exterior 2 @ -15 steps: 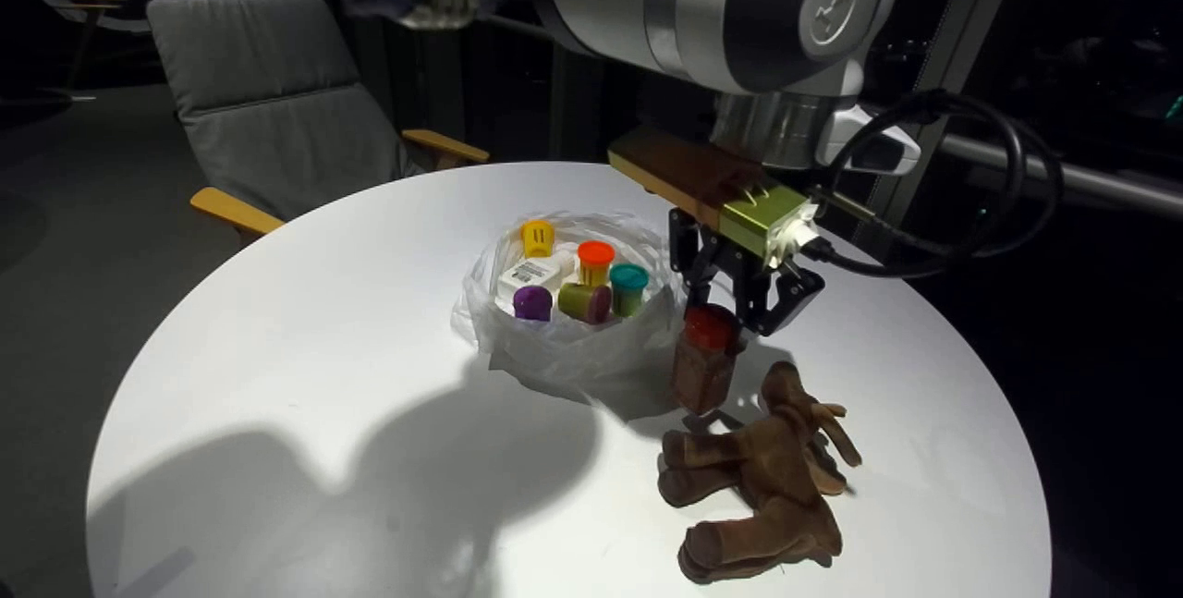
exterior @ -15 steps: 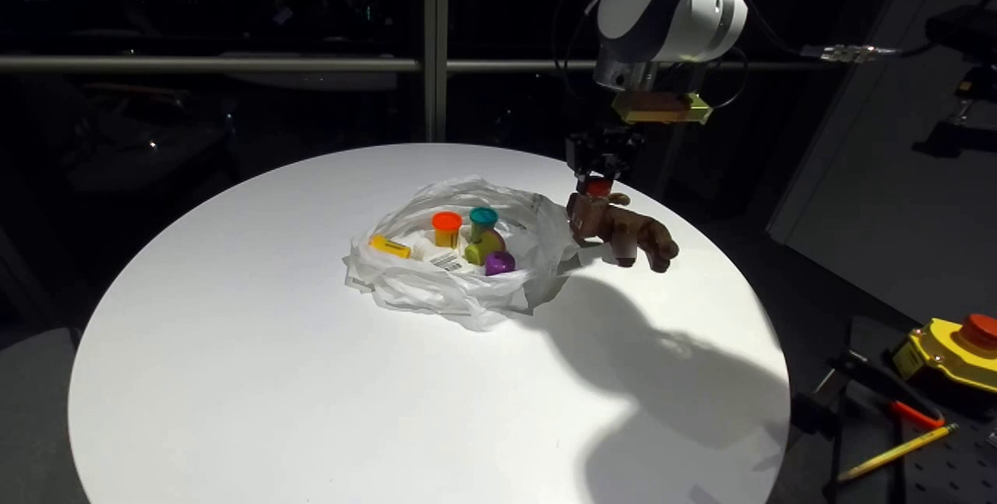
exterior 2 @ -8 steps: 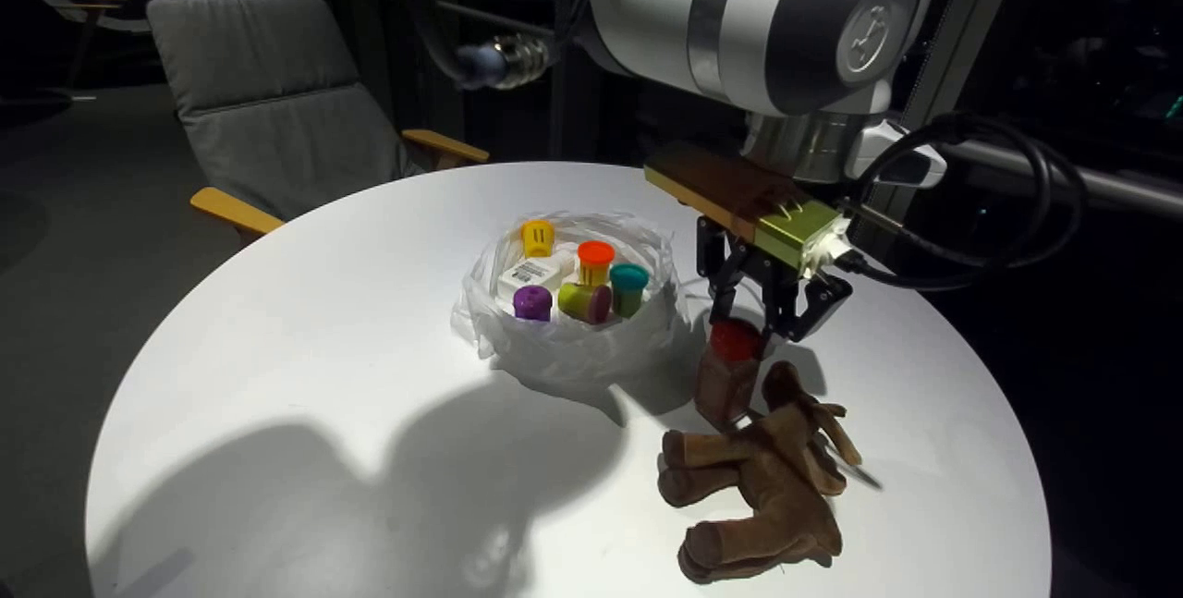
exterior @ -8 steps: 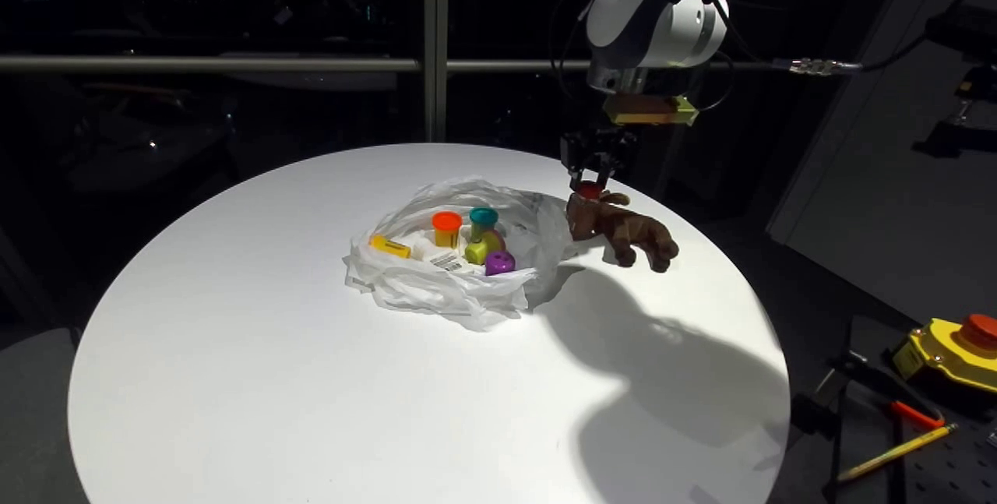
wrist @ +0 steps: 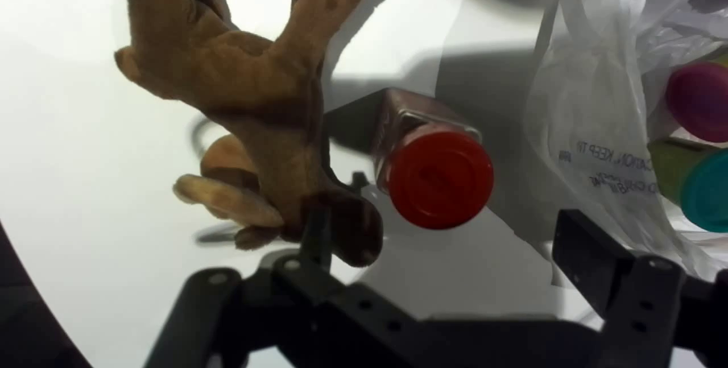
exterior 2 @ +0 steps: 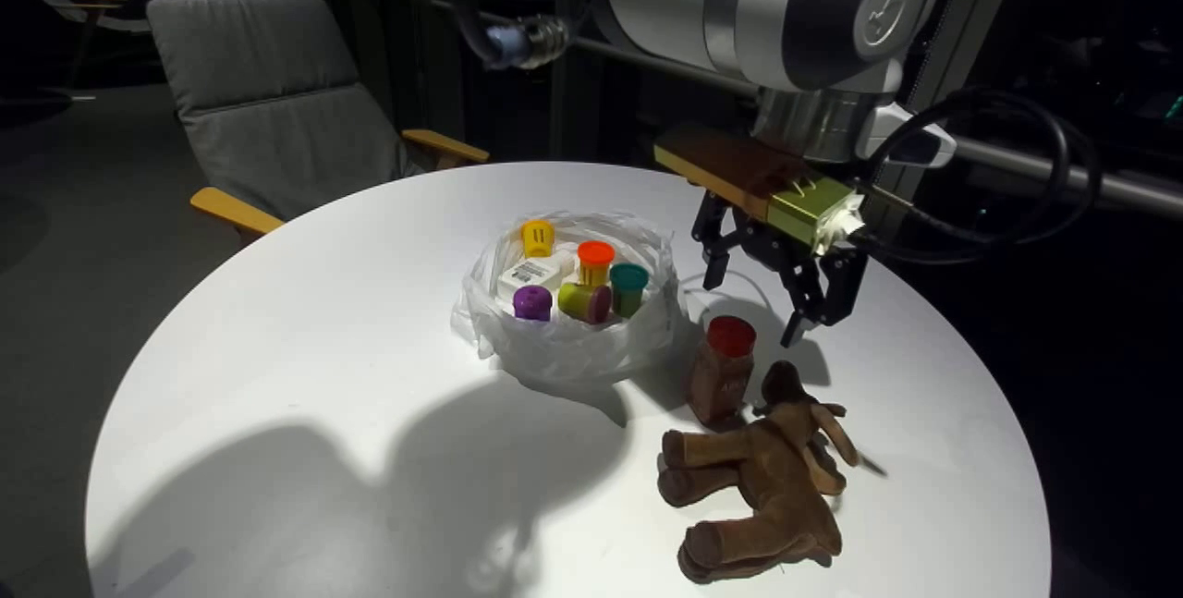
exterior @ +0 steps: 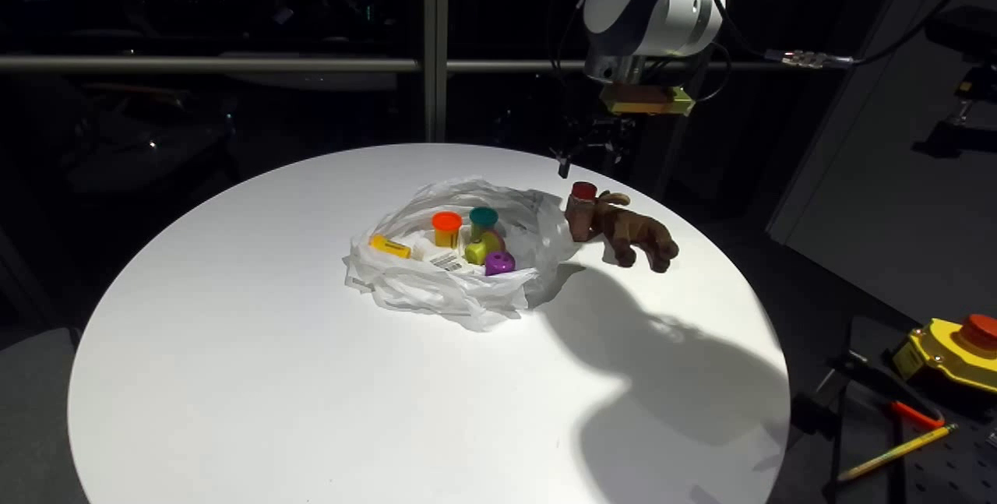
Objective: Pick up all the objects from the plastic bag and put them on the table.
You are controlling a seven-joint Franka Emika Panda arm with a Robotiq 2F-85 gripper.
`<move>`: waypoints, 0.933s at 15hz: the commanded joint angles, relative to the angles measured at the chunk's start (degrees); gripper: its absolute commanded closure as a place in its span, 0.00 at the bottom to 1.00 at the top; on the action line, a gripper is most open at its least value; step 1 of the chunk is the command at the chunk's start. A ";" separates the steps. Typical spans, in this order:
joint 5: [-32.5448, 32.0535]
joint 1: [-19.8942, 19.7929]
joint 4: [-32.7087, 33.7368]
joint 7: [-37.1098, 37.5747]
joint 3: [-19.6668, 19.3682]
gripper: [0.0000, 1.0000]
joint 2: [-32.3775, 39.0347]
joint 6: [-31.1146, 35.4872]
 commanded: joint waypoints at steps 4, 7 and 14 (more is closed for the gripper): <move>-0.51 2.57 0.91 -1.83 3.64 0.00 -5.09 -6.23; -0.12 4.87 3.02 -2.21 6.05 0.00 -4.94 -9.30; 0.84 8.18 12.48 -3.54 9.13 0.00 2.79 -15.36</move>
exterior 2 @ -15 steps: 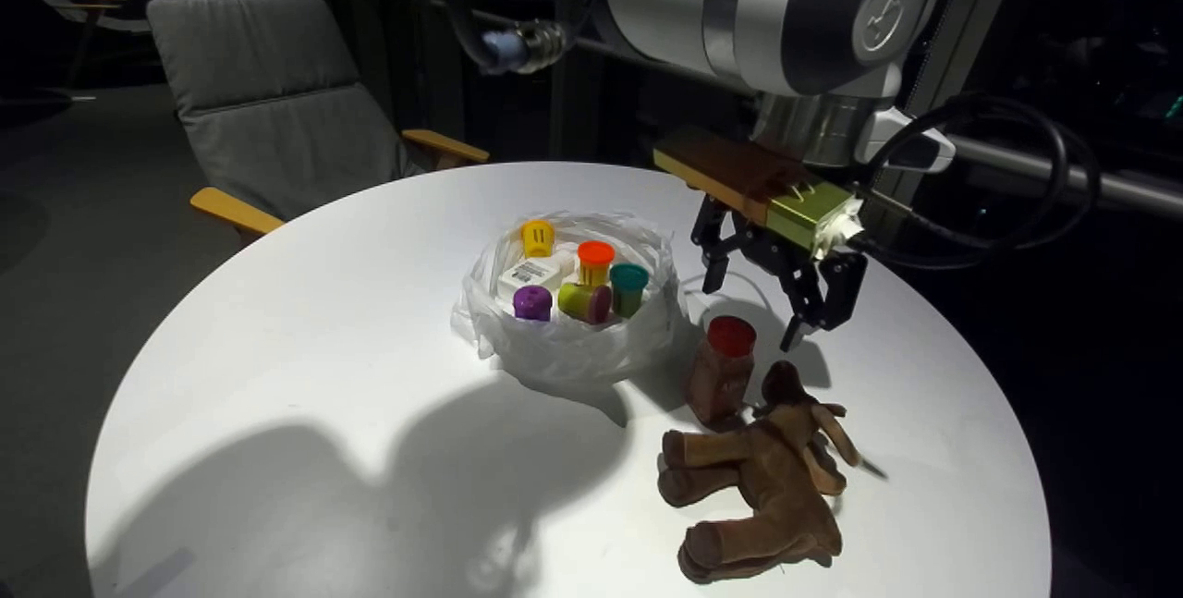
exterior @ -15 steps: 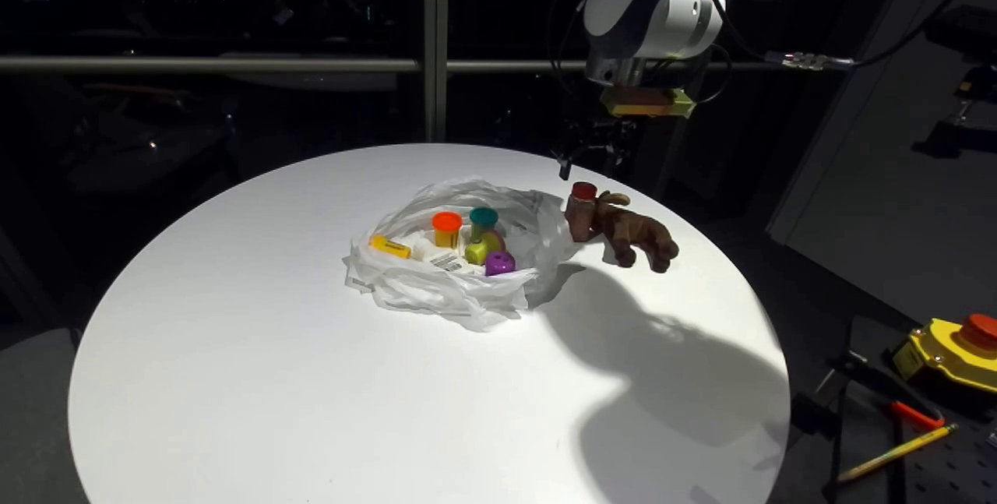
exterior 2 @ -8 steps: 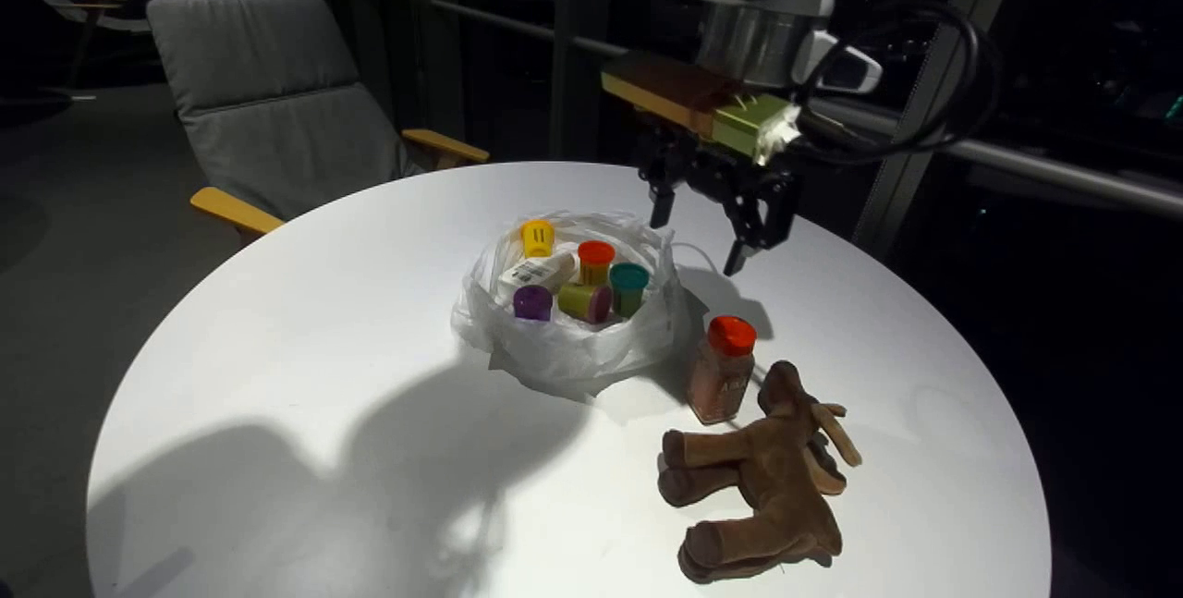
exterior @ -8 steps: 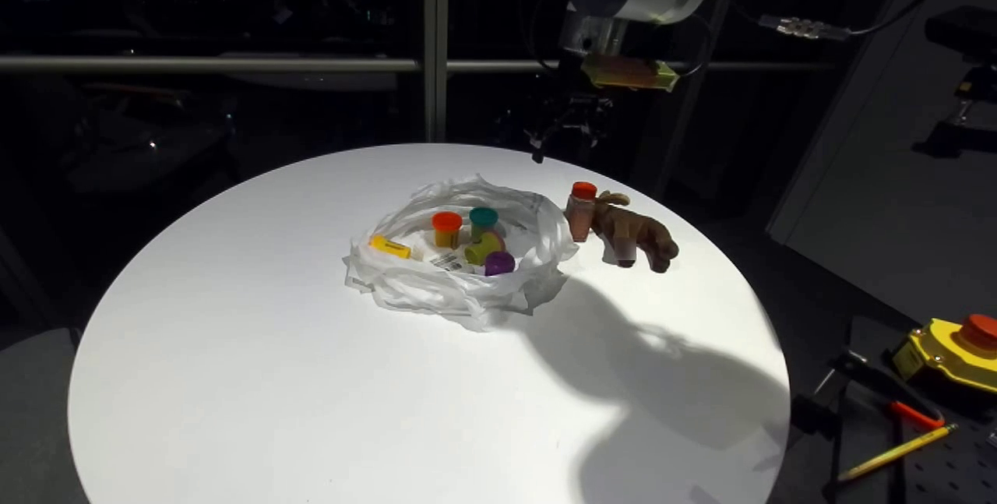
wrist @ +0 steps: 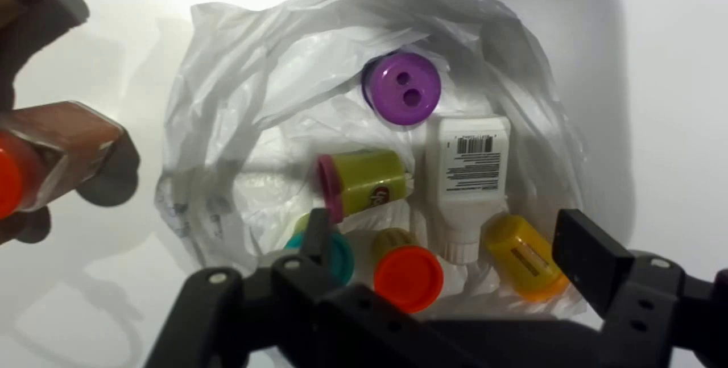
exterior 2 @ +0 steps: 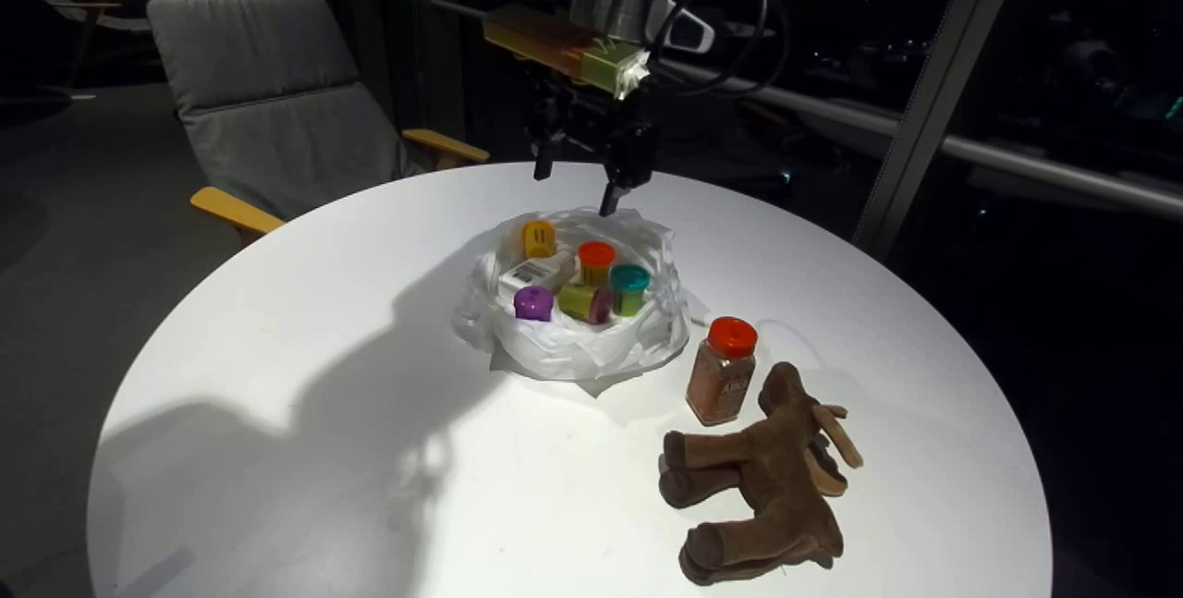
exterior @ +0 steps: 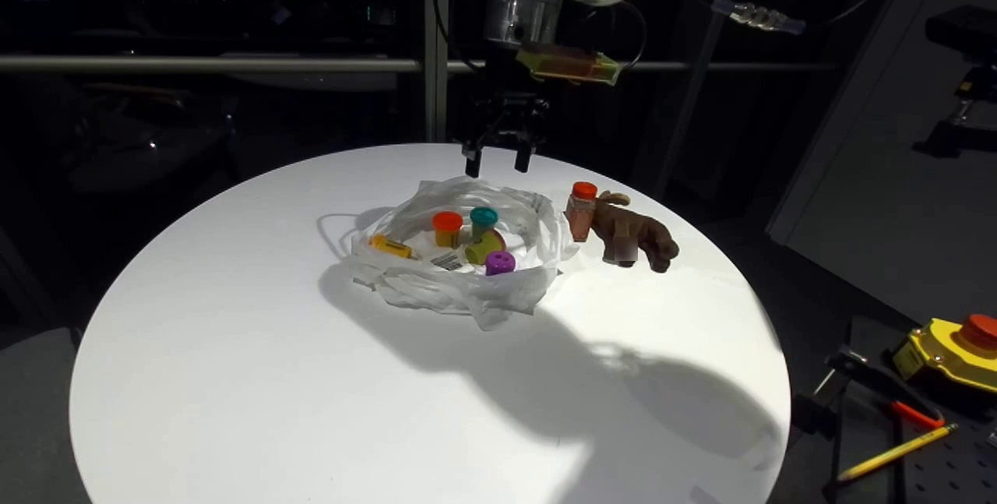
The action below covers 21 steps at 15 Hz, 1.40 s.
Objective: Pick up all the objects from the plastic bag and put them on the table.
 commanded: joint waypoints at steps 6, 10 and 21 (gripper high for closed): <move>-1.69 -0.13 13.37 -2.79 -0.69 0.00 12.35 -6.52; -3.10 0.05 17.71 -2.85 -1.51 0.00 16.92 -5.65; -4.05 -1.37 31.74 -2.17 -2.55 0.00 26.53 -8.41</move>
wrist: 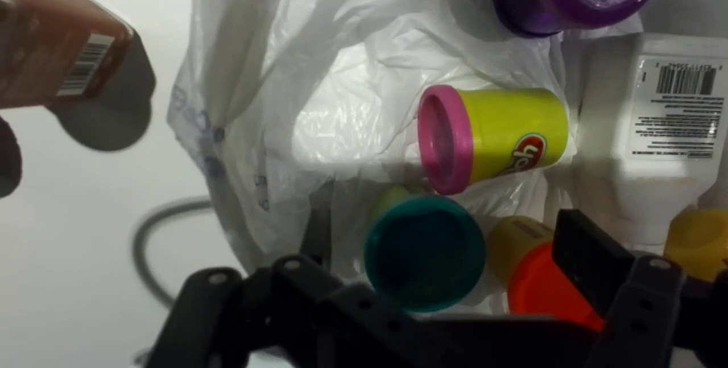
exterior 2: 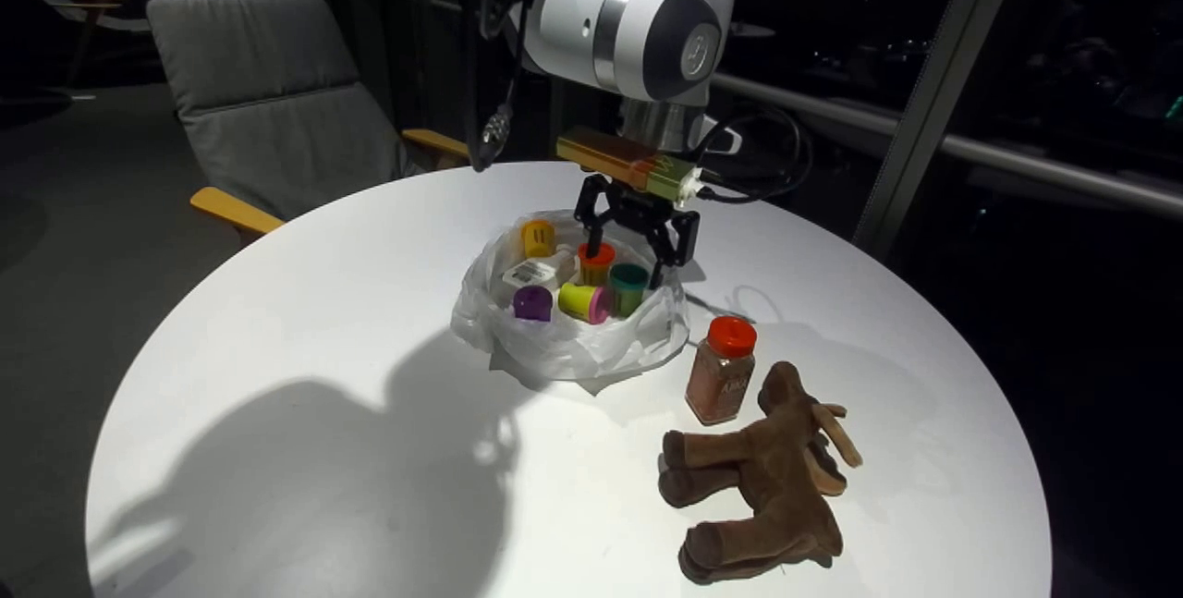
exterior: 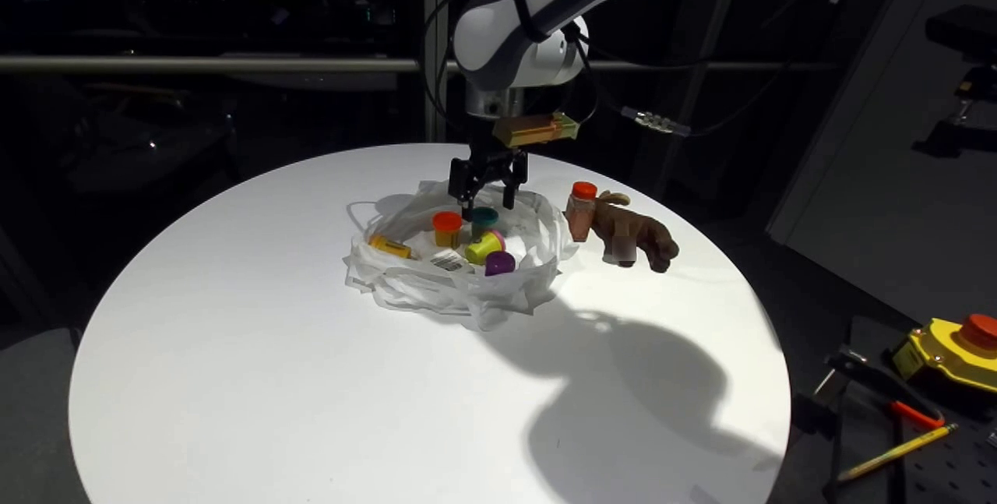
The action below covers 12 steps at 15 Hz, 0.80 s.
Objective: Pick up all the objects from the plastic bag and put them on the table.
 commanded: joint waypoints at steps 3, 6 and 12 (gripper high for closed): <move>-0.40 -0.84 9.61 0.33 -0.09 0.00 5.46 -5.97; -0.43 -0.99 11.63 0.16 0.00 0.00 7.01 -8.03; -0.99 -0.56 15.49 0.01 -0.16 0.30 10.14 -9.35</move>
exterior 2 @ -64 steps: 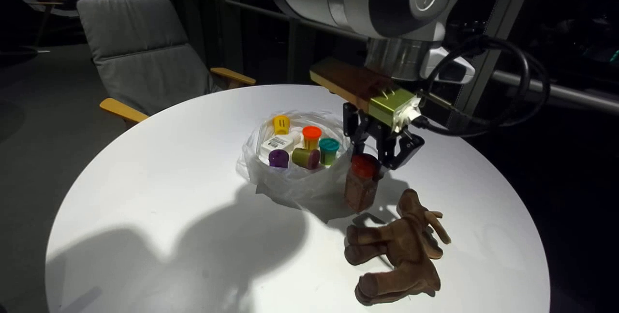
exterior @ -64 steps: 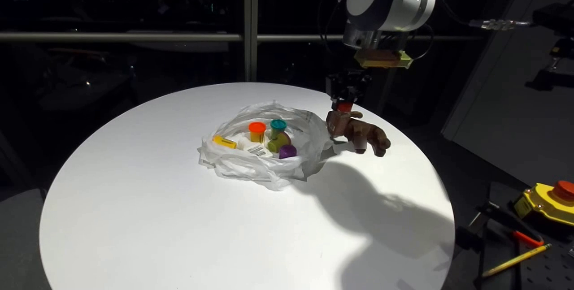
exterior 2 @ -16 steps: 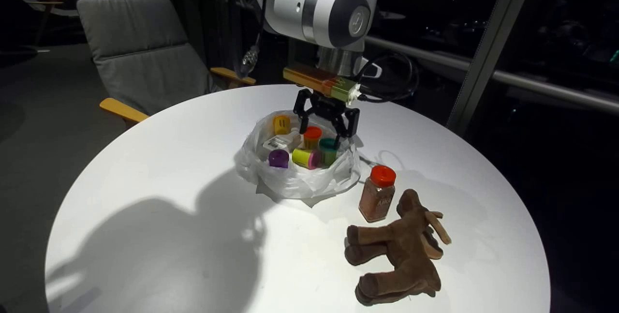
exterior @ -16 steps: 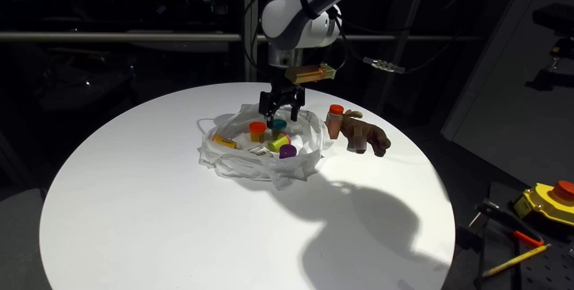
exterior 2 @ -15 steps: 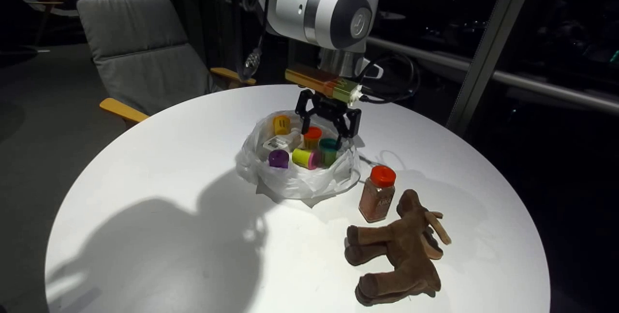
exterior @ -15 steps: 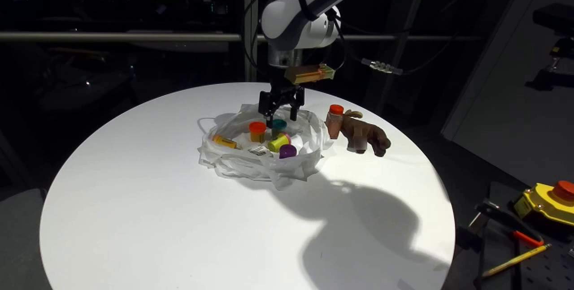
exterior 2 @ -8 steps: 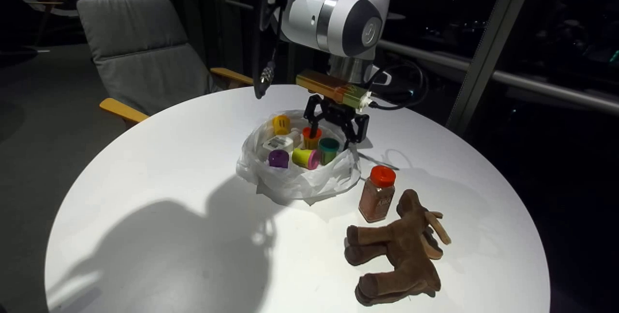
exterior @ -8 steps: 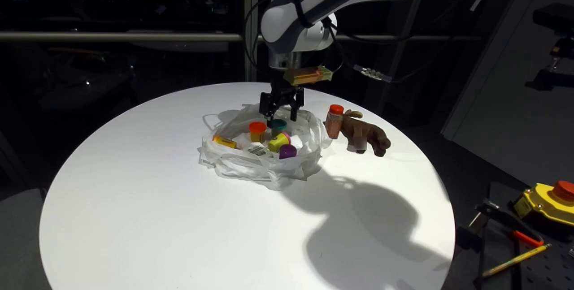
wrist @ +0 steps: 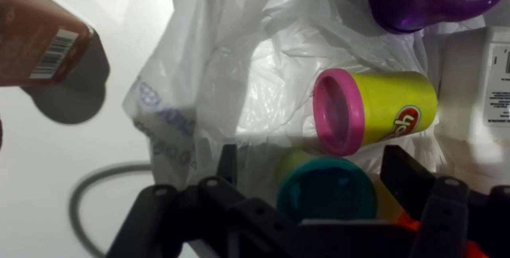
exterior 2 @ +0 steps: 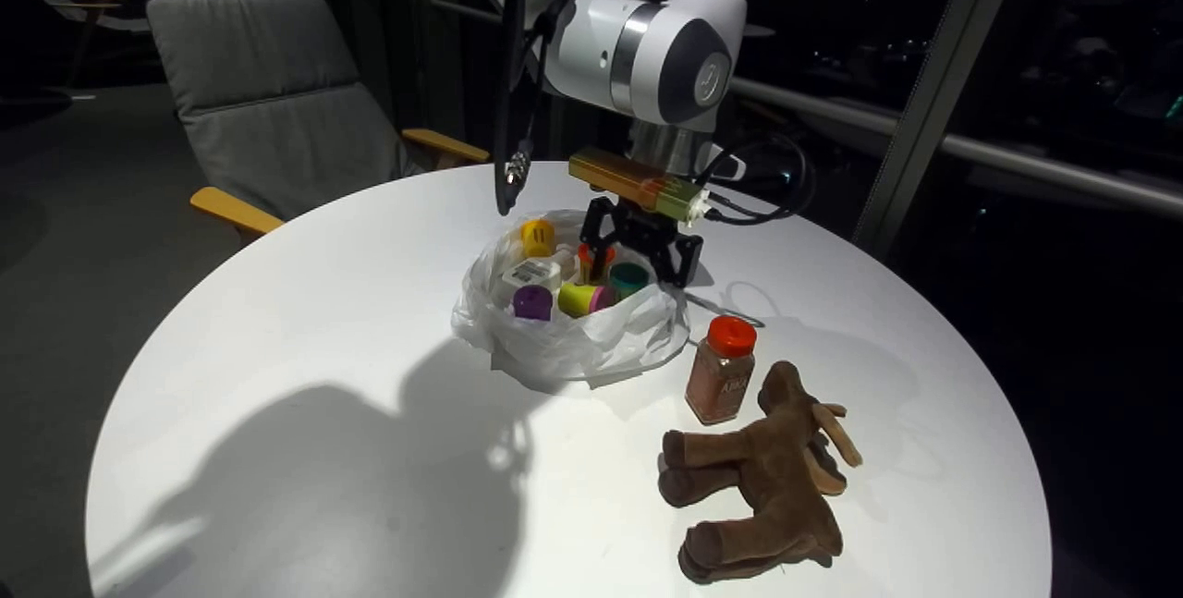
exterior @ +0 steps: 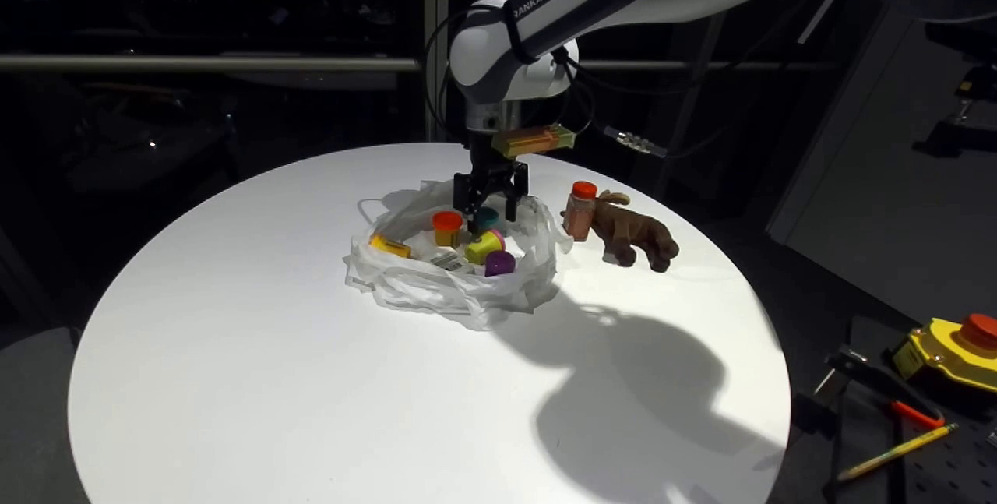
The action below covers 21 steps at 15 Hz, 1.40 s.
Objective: Pick up all the objects from the plastic bag and put them on the table.
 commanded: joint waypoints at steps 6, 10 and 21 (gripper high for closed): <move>-1.93 1.27 7.88 0.02 -0.45 0.76 3.87 -0.66; -3.20 1.87 6.83 -0.11 -0.46 0.79 2.23 -0.30; 0.12 0.66 -17.49 2.57 0.14 0.79 -19.06 3.14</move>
